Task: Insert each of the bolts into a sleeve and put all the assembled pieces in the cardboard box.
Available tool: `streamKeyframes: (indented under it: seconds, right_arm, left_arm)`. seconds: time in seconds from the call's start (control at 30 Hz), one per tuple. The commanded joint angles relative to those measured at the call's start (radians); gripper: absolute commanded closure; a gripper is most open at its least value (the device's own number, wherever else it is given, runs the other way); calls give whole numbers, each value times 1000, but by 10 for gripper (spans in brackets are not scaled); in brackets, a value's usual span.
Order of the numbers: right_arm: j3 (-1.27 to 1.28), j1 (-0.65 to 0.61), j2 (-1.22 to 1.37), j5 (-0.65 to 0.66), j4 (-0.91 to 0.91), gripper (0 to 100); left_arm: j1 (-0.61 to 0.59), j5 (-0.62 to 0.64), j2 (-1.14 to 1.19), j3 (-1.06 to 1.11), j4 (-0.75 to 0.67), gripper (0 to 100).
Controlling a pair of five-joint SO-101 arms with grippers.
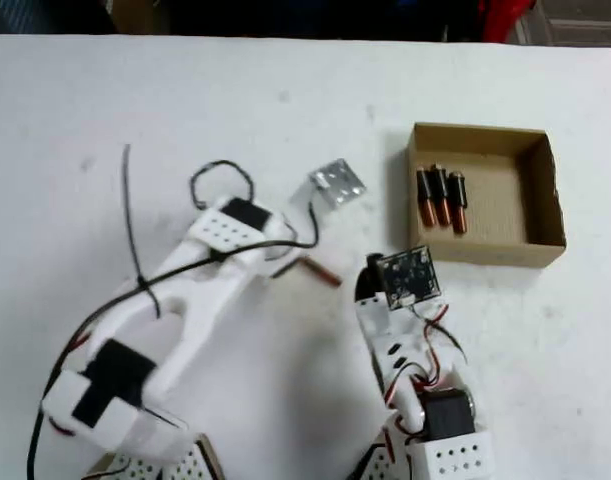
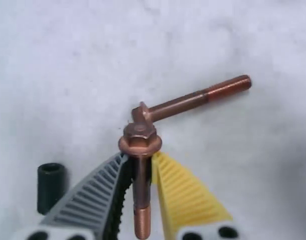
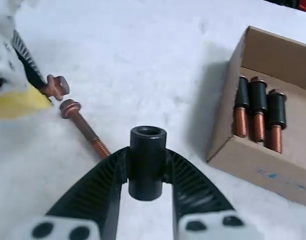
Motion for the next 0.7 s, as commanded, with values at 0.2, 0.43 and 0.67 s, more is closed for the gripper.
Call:
streamKeyframes:
  seconds: [0.2, 0.43, 0.67]
  right_arm:
    - [17, -142, -10, -9, -5, 981]
    - [101, -291, -10, -11, -165, 981]
    - [103, -300, -10, -18, -274, 981]
  left_arm:
    - [-165, 17, -326, 101, -32, 978]
    - [-185, 31, -490, 198, -34, 978]
    - [-179, 229, -659, 198, -35, 978]
